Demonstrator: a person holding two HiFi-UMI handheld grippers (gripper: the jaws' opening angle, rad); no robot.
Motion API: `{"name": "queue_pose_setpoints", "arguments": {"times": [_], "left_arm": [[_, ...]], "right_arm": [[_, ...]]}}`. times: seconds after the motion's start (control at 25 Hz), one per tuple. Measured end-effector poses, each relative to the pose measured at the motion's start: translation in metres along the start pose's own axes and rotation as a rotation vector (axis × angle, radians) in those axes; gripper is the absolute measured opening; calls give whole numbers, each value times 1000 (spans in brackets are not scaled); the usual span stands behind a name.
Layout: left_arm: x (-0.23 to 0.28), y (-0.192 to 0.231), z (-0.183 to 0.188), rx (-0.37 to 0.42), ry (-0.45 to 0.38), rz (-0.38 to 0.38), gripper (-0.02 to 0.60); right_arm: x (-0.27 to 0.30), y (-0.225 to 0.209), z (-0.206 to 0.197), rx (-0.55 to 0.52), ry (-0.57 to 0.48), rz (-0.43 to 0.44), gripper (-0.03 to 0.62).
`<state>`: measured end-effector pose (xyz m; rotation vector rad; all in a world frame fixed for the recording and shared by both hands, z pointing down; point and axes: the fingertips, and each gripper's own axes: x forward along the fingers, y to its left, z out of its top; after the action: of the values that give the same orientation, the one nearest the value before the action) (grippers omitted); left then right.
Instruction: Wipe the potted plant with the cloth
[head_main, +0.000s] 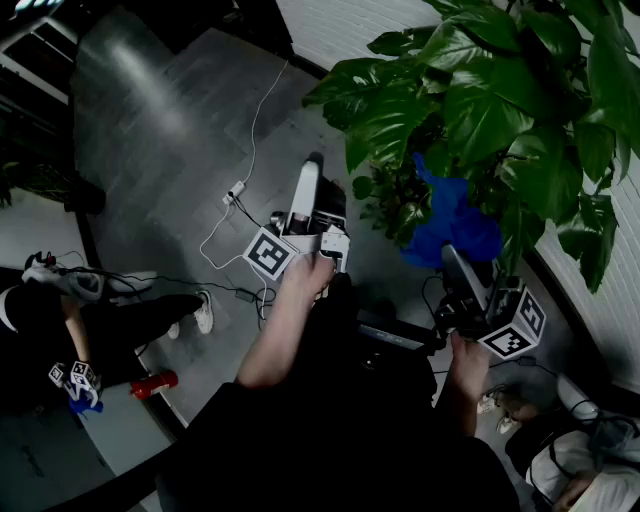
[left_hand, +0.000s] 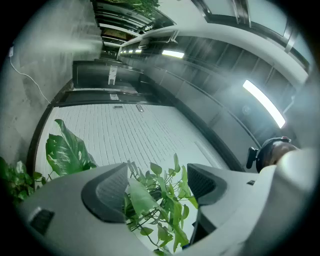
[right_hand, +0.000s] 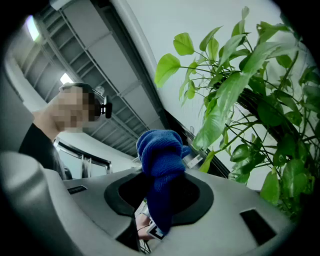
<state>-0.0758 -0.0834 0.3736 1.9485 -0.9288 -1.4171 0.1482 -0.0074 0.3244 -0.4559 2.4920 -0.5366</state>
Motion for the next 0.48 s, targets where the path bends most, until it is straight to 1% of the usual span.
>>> {"name": "queue_pose_setpoints", "arguments": {"times": [0.12,0.24,0.32,0.48], "left_arm": [[13,23,11,-51,-4,-1,367],[29,45,22,-106,16,-26,367],[44,59,27,-163,42,-61,367],[74,79,31,-272,119,-132,367]], "right_arm": [[19,10,4,-45,17,28,129],[48,16,6,-106,37,50,129],[73,16,9,-153,47,43,129],[125,16,21,-269,52,-6,129]]}}
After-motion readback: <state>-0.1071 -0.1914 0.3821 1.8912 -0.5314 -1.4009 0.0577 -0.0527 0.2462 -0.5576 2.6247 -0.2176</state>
